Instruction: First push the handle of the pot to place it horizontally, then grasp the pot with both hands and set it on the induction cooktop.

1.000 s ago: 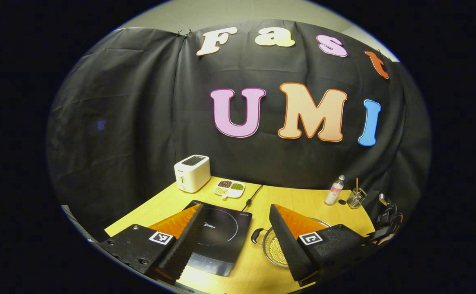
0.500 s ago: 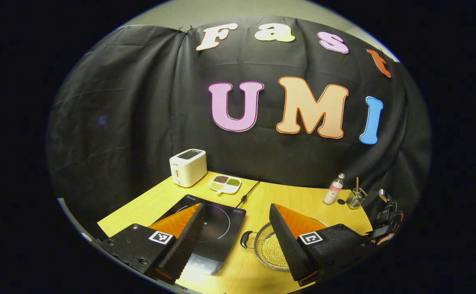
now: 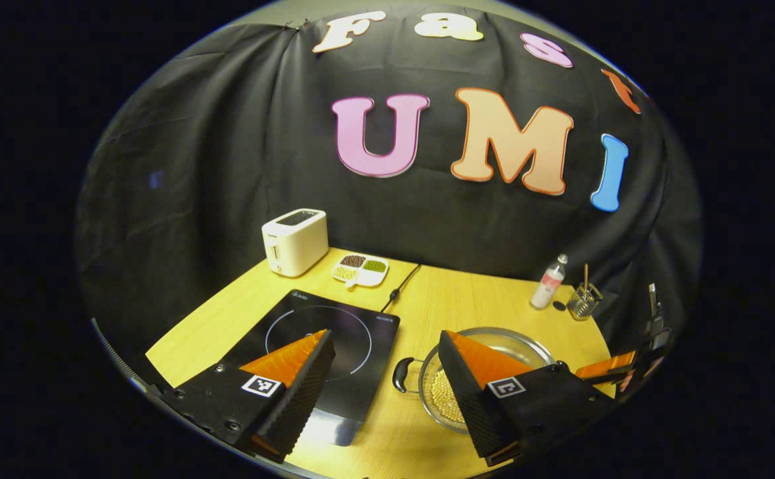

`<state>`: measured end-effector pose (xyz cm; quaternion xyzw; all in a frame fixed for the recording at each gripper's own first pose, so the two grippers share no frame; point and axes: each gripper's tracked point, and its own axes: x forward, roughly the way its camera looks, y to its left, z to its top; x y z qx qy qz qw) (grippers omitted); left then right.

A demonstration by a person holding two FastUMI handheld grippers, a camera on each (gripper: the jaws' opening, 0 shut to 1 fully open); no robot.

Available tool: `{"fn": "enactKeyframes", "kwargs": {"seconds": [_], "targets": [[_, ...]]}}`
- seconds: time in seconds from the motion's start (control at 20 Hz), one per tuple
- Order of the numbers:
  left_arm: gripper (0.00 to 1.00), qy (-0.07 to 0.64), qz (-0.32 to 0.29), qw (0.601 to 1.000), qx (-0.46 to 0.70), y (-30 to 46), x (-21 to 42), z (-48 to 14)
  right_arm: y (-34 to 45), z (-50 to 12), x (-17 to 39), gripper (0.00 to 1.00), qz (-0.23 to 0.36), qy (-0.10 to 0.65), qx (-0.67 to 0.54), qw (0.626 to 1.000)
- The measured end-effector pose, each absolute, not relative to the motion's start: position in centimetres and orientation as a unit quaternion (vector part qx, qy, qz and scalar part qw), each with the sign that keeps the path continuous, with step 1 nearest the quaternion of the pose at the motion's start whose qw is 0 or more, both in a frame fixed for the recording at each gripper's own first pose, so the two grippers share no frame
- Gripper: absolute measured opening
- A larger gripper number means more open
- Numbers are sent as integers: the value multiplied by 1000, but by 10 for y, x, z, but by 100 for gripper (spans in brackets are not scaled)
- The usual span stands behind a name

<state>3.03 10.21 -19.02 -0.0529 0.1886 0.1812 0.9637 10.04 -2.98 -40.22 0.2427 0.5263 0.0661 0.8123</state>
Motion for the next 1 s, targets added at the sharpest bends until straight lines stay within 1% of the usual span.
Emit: {"fn": "enactKeyframes", "kwargs": {"seconds": [0.05, 0.1, 0.25, 0.3, 0.35, 0.45, 0.5, 0.55, 0.6, 0.65, 0.7, 0.75, 1.0], "targets": [[96, 196, 175, 963, -60, 103, 34, -197, -32, -398, 107, 94, 64, 522, 256, 811], [96, 202, 165, 963, -72, 101, 41, -204, -33, -396, 113, 98, 64, 517, 266, 811], [95, 233, 132, 956, -123, 96, 58, -233, -31, -397, 129, 99, 72, 512, 276, 810], [95, 247, 118, 952, -138, 96, 64, -244, -24, -398, 133, 90, 80, 514, 278, 808], [93, 267, 108, 946, -147, 98, 66, -253, -19, -400, 136, 99, 86, 518, 280, 804], [89, 306, 87, 934, -164, 101, 72, -274, -8, -408, 140, 100, 97, 526, 281, 797], [88, 323, 75, 927, -176, 99, 74, -285, -3, -414, 141, 100, 102, 532, 277, 794], [89, 337, 65, 920, -190, 98, 77, -292, 1, -420, 140, 100, 105, 537, 272, 791], [82, 353, 60, 911, -202, 96, 80, -305, 6, -426, 142, 100, 108, 543, 267, 789], [81, 369, 62, 904, -209, 97, 82, -316, 10, -431, 142, 100, 110, 546, 263, 788], [86, 378, 62, 899, -212, 99, 83, -322, 13, -434, 143, 99, 113, 550, 260, 785], [80, 383, 61, 897, -214, 100, 86, -327, 16, -439, 143, 100, 115, 555, 258, 783], [80, 407, 48, 881, -235, 89, 93, -344, 24, -454, 142, 99, 123, 572, 254, 770]]}}
